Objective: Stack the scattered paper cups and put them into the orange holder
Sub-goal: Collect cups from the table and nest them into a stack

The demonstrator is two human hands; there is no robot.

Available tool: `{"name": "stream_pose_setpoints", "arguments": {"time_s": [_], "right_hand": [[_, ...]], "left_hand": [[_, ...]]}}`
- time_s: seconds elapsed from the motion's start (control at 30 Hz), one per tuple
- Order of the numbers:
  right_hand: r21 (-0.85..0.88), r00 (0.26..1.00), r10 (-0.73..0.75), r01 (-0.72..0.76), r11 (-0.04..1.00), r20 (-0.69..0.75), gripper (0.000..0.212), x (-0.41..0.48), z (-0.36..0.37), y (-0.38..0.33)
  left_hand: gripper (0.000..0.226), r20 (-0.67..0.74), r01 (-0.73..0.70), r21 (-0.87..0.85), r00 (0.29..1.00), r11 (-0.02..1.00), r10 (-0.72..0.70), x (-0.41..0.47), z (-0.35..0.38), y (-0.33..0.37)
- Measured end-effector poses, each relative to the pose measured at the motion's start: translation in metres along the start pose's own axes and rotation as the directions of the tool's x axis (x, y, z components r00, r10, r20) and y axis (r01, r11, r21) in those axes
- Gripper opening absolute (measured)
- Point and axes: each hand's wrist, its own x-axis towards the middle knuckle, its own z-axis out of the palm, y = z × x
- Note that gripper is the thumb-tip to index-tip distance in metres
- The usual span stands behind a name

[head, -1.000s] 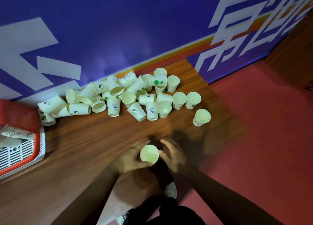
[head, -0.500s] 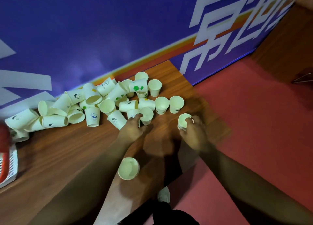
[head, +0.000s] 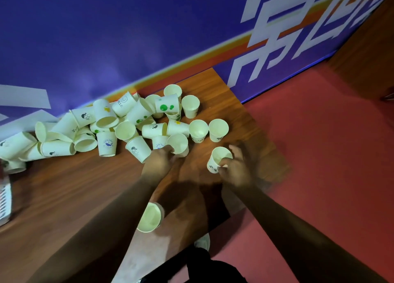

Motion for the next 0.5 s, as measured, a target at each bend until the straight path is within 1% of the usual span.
{"name": "stream_pose_setpoints", "arguments": {"time_s": [0.07,0.1,0.13,0.17,0.27,0.33,0.37,0.43,0.5], "right_hand": [[0.168,0.998,-0.042,0.048,0.985,-0.039,0.003,-0.005,-0.006,-0.014],[0.230,0.997,-0.060,0.069,0.971,-0.048,0.003,-0.007,-0.008,-0.023],[0.292,0.995,-0.087,0.097,0.952,-0.046,0.007,-0.010,-0.011,-0.034],[0.335,0.992,-0.119,0.125,0.934,-0.039,0.010,-0.013,-0.012,-0.046],[0.361,0.973,-0.231,0.211,0.908,0.011,0.015,-0.021,-0.012,-0.082],[0.462,0.946,-0.318,0.257,0.849,0.059,0.010,-0.029,-0.007,-0.104],[0.498,0.932,-0.354,0.268,0.825,0.083,0.013,-0.036,-0.005,-0.116],[0.494,0.899,-0.410,0.289,0.820,0.155,0.040,-0.050,-0.002,-0.136],[0.426,0.874,-0.410,0.276,0.862,0.263,0.068,-0.062,0.002,-0.149]], "left_hand": [[0.030,-0.068,-0.007,-0.093,0.998,0.996,0.000,-0.006,-0.012,-0.002],[0.025,-0.096,-0.001,-0.131,0.995,0.991,-0.012,-0.010,-0.020,-0.005],[0.021,-0.118,0.015,-0.163,0.992,0.986,-0.035,-0.015,-0.028,-0.010],[0.020,-0.132,0.040,-0.193,0.989,0.980,-0.066,-0.021,-0.037,-0.016],[0.022,-0.137,0.147,-0.299,0.971,0.943,-0.195,-0.043,-0.058,-0.040],[0.023,-0.162,0.189,-0.365,0.951,0.912,-0.262,-0.062,-0.070,-0.054],[0.023,-0.182,0.196,-0.394,0.941,0.898,-0.285,-0.072,-0.076,-0.060],[0.021,-0.213,0.183,-0.446,0.929,0.876,-0.302,-0.092,-0.086,-0.071],[0.021,-0.230,0.171,-0.510,0.917,0.843,-0.326,-0.112,-0.093,-0.082]]}}
